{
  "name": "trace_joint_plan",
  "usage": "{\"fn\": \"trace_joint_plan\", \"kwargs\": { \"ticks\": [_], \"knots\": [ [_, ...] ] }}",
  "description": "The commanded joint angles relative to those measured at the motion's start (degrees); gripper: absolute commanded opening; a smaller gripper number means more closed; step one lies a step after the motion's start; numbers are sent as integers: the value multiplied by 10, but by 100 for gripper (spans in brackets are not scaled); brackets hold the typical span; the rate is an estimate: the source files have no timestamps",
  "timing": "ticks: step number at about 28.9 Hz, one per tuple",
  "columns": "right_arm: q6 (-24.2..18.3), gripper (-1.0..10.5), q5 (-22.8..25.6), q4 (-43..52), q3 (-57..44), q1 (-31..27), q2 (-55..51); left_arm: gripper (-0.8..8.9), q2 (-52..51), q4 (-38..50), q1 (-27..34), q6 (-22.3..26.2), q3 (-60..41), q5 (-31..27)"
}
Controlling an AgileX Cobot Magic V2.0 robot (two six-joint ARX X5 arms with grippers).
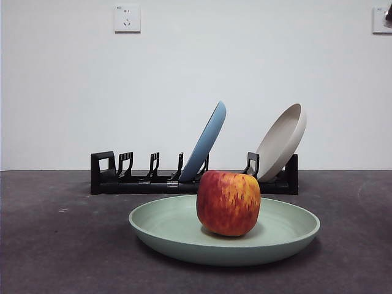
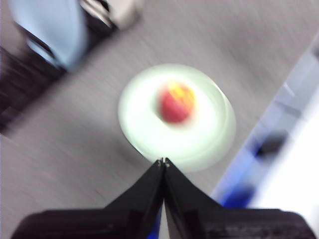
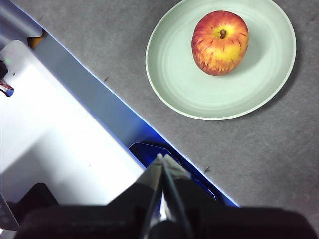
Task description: Take the green plate from the plate rack,put the plate on the table,take the apple from the table,put the apple in the plate
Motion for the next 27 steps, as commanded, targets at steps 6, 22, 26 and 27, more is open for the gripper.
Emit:
{"fn": "trace_joint_plan", "kwargs": {
  "ticks": [6,22,26,27],
  "knots": [
    [5,1,1,2,-3,1,-2,-3,-175,353,307,59,-176,58],
    [5,1,1,2,-3,1,-2,-3,-443,466,482,31,-560,56],
    [5,1,1,2,-3,1,-2,-3,-464,464,485,31,-600,56],
    [5,1,1,2,-3,1,-2,-3,-469,460,485,30,-609,56]
  ]
}}
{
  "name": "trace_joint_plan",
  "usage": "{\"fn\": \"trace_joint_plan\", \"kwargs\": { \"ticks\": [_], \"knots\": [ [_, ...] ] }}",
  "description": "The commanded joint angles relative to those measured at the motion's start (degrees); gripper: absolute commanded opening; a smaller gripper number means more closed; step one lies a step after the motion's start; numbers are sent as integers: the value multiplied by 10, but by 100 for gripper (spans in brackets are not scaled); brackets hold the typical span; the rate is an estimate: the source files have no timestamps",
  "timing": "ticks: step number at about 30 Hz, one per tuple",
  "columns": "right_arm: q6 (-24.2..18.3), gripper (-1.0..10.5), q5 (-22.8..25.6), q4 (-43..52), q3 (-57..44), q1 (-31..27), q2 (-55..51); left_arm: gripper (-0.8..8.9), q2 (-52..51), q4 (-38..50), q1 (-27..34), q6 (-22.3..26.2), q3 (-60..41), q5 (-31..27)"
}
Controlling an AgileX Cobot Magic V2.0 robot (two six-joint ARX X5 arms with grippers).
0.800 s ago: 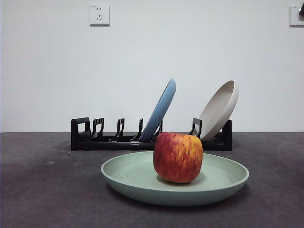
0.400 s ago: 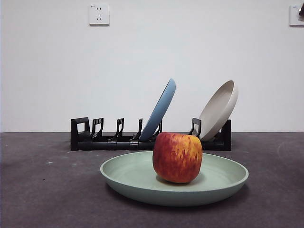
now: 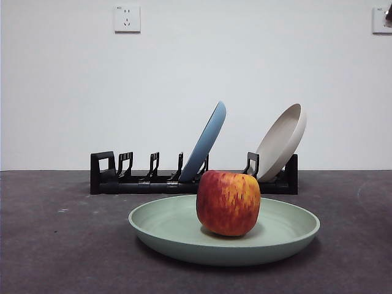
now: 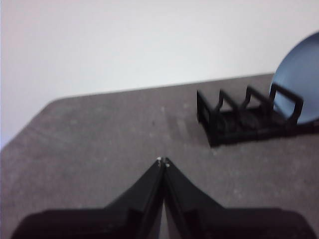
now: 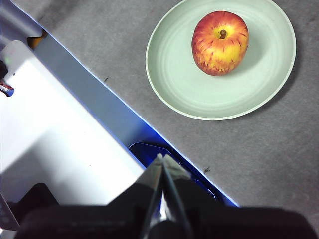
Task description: Take the green plate from the plate rack,put the plate on the table,take the apple from the table,put the apple in the plate
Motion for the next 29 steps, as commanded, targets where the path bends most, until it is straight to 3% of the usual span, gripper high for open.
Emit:
{"fn": "trace_joint_plan", "kwargs": {
  "ticks": [1,12,29],
  "knots": [
    [5,1,1,2,-3,1,-1,-3,-13,-3,2,-8,-23,1],
    [5,1,1,2,-3,1,-1,-3,-24,-64,2,-7,-50,1],
    [-3,1,2,0,-3,1,-1,-3,-24,-64,2,-7,-50,1]
  ]
}}
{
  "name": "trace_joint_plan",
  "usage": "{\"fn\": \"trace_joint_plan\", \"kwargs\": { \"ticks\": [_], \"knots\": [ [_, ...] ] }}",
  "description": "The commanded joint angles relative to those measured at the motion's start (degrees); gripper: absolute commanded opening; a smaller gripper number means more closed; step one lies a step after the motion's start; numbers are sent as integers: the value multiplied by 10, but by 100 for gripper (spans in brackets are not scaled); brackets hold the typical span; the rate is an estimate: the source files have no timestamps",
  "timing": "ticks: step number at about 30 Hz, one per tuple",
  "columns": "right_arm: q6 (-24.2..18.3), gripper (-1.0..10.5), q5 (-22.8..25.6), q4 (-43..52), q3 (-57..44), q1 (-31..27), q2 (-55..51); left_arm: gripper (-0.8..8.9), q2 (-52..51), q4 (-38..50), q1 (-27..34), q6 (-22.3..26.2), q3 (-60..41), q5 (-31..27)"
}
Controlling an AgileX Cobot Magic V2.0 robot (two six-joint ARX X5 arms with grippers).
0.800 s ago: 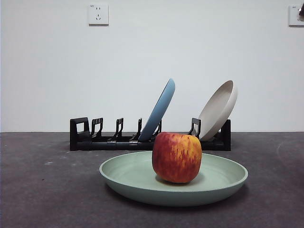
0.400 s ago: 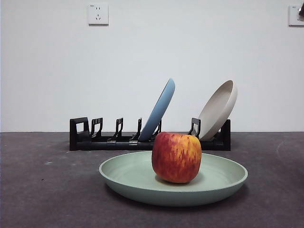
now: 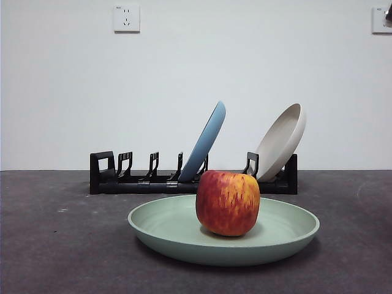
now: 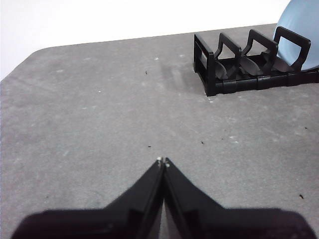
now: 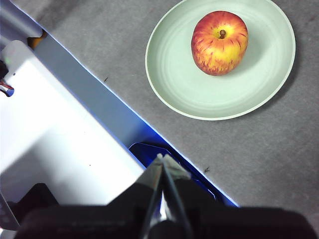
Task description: Take the green plate from the plate rack,put the plate on the table,take the apple from the table,put the apple in the plate
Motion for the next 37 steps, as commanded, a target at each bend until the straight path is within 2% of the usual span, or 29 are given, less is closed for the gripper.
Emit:
{"fn": "trace_joint_plan", "kwargs": {
  "ticks": [1,2,4,6,10,12,18,23,27,37],
  "knots": [
    [-9,1,3,-1,-3,1,-2,-3,-3,-1,2,-3,-7,1],
    [-49,1,18,1,-3,-5,-7,-3,-3,-1,2,-3,-7,1],
    [-92,1,34,1,-3,-23,-22,-3,-3,-1,2,-3,-7,1],
    [-114,1,28,21,-5,-59,-40,-3,-3,-1,2,-3,-7,0],
    [-103,1,-31,102,-45,-170,-101,-3,-3,-1,2,-3,-7,0],
    [-107,1,-45,137,-88,-234,-147,-3,-3,-1,2,-3,-7,0],
    [-105,1,-44,291,-248,-355,-277,-3,-3,-1,2,-3,-7,0],
    [-101,1,-38,384,-351,-388,-346,-3,-3,-1,2,-3,-7,0],
    [-82,1,2,433,-415,-391,-385,-3,-3,-1,2,-3,-7,0],
    [-76,1,3,417,-474,-390,-426,-3,-3,-1,2,-3,-7,0]
  ]
}}
